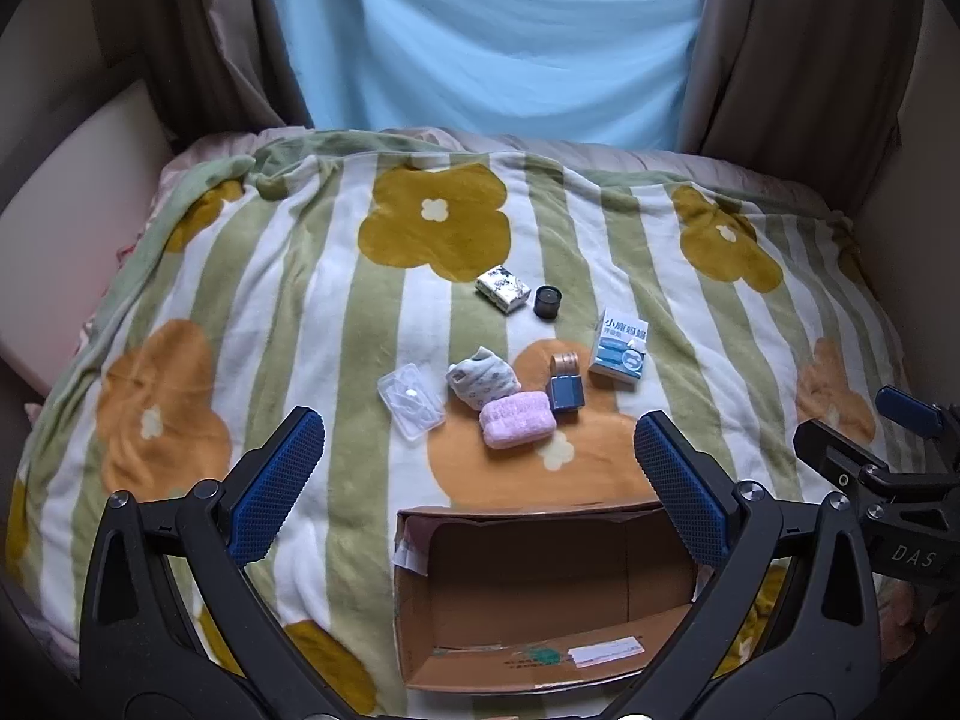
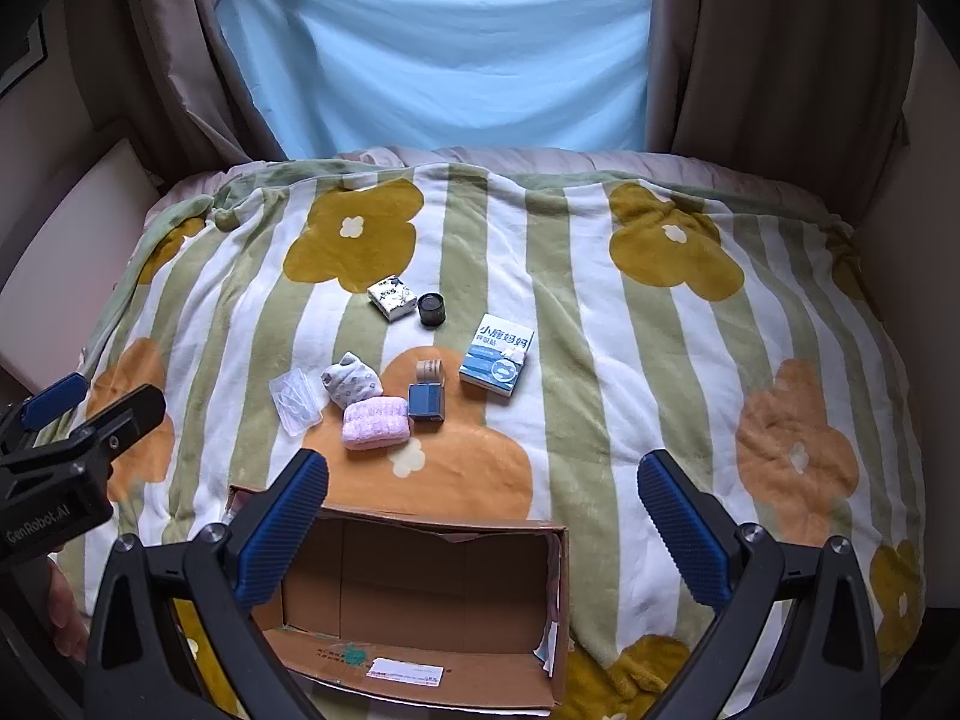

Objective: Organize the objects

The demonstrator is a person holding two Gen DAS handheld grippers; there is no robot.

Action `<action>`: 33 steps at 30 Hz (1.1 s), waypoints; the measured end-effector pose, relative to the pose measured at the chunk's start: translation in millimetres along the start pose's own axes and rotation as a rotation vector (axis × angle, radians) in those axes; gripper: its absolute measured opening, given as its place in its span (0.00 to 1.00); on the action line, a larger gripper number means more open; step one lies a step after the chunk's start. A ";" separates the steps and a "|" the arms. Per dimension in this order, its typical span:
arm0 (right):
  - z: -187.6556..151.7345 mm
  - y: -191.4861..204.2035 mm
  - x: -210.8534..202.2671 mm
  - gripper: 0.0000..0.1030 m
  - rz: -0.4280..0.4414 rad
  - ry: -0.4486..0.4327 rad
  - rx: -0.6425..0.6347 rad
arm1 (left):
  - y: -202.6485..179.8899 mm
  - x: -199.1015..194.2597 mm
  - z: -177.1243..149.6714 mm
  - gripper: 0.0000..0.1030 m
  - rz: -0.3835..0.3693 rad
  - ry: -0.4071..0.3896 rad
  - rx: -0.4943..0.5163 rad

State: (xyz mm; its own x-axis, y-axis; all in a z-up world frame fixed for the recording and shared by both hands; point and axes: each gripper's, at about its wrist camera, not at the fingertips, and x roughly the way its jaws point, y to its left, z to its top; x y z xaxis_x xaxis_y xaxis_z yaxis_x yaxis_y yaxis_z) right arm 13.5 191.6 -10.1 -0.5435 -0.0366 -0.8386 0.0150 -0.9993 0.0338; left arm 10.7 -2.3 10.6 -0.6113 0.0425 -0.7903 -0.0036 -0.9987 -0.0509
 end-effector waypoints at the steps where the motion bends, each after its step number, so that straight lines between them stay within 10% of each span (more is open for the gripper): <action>1: 0.1 0.3 -0.1 0.99 0.000 0.001 0.000 | 0.8 0.2 0.4 1.00 -0.004 0.001 -0.003; 33: -2.0 3.5 -2.6 0.99 0.011 -0.005 0.004 | 11.3 4.6 0.3 1.00 -0.048 0.052 -0.025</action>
State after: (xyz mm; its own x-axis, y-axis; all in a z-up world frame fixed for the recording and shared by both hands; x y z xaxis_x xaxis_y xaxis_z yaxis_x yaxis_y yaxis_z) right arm 16.6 188.2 -9.0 -0.5472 -0.0475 -0.8356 0.0175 -0.9988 0.0453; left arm 7.6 -13.4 6.5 -0.5693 0.0925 -0.8169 -0.0119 -0.9945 -0.1043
